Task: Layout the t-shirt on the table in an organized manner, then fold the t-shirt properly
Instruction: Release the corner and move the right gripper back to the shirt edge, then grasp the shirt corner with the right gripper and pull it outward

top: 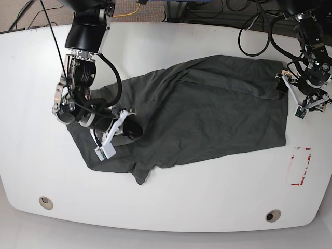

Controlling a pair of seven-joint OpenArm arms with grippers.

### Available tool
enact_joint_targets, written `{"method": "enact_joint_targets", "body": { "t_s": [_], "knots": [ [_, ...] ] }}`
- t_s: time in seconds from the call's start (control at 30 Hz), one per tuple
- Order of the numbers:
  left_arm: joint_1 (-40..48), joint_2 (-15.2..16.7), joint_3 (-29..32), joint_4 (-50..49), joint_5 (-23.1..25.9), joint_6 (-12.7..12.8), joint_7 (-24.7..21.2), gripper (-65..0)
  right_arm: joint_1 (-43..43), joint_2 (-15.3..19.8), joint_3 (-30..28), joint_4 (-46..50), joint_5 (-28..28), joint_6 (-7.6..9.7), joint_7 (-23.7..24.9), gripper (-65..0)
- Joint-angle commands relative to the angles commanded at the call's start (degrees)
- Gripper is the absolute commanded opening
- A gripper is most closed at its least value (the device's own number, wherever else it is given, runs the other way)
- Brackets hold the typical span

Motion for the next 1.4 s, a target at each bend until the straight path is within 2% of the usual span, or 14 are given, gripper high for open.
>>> {"method": "enact_joint_targets", "body": {
  "t_s": [0.07, 0.13, 0.17, 0.23, 0.33, 0.4, 0.67, 0.73, 0.8, 0.93, 1.1, 1.17, 1.33, 1.4],
  "knots": [
    [0.0, 0.0, 0.0, 0.0, 0.0, 0.0, 0.0, -14.4, 1.7, -0.2, 0.0, -3.3, 0.0, -0.18, 0.1, -49.9],
    [0.1, 0.0, 0.0, 0.0, 0.0, 0.0, 0.0, -14.4, 3.0, -0.1, 0.0, -5.9, 0.1, -0.26, 0.2, -33.8],
    [0.1, 0.0, 0.0, 0.0, 0.0, 0.0, 0.0, -14.4, 3.1, 0.0, 0.0, -6.0, 0.1, -0.26, 0.2, -30.1],
    [0.1, 0.0, 0.0, 0.0, 0.0, 0.0, 0.0, -14.4, 2.9, 0.8, 0.0, -5.1, 0.1, -0.35, 0.2, -12.2],
    [0.1, 0.0, 0.0, 0.2, 0.0, 0.0, 0.0, -14.4, 2.0, 3.4, 0.0, -1.6, 0.1, -0.35, -0.2, -1.1],
    [0.1, 0.0, -0.1, 0.4, 0.0, 0.0, 0.0, -14.4, 0.6, 5.1, 0.0, 0.9, 0.1, -0.35, -0.2, -0.8],
    [1.5, -0.7, -6.2, 5.9, -0.4, 0.0, 0.0, -14.4, -6.9, 19.3, 0.6, 8.4, 0.1, 0.26, 0.5, -6.3],
    [1.6, -0.6, -8.4, 6.3, -0.4, 0.0, 0.0, -14.4, -9.1, 22.6, 0.6, 8.8, 0.1, 0.26, 2.2, -6.7],
    [1.7, -0.6, -9.7, 6.3, -0.4, 0.0, 0.0, -14.4, -10.7, 24.5, 0.6, 8.7, 0.1, 0.26, 4.0, -6.5],
    [3.1, -0.5, -11.3, 6.1, -0.4, 0.0, 0.0, -14.4, -15.7, 28.4, 0.6, 8.2, 0.0, 0.26, 10.8, -6.5],
    [4.9, 0.3, -11.2, 6.2, -0.4, 0.0, -0.3, -14.4, -17.1, 30.4, 0.3, 2.6, 0.0, 0.44, 15.5, -6.5],
    [4.9, 0.6, -11.4, 6.1, -0.4, 0.0, -0.3, -14.4, -17.1, 30.4, 0.3, 0.2, 0.0, 1.49, 16.6, -6.5],
    [4.9, 0.7, -11.2, 6.1, -0.4, 0.0, -0.2, -14.4, -16.4, 30.4, 0.2, -6.6, 0.0, 6.59, 18.9, -6.7],
    [4.9, 0.8, -11.2, 6.1, -0.4, 0.0, -0.2, -14.4, -15.5, 30.4, 0.1, -7.8, 0.0, 7.74, 19.4, -6.7]
  ]
}}
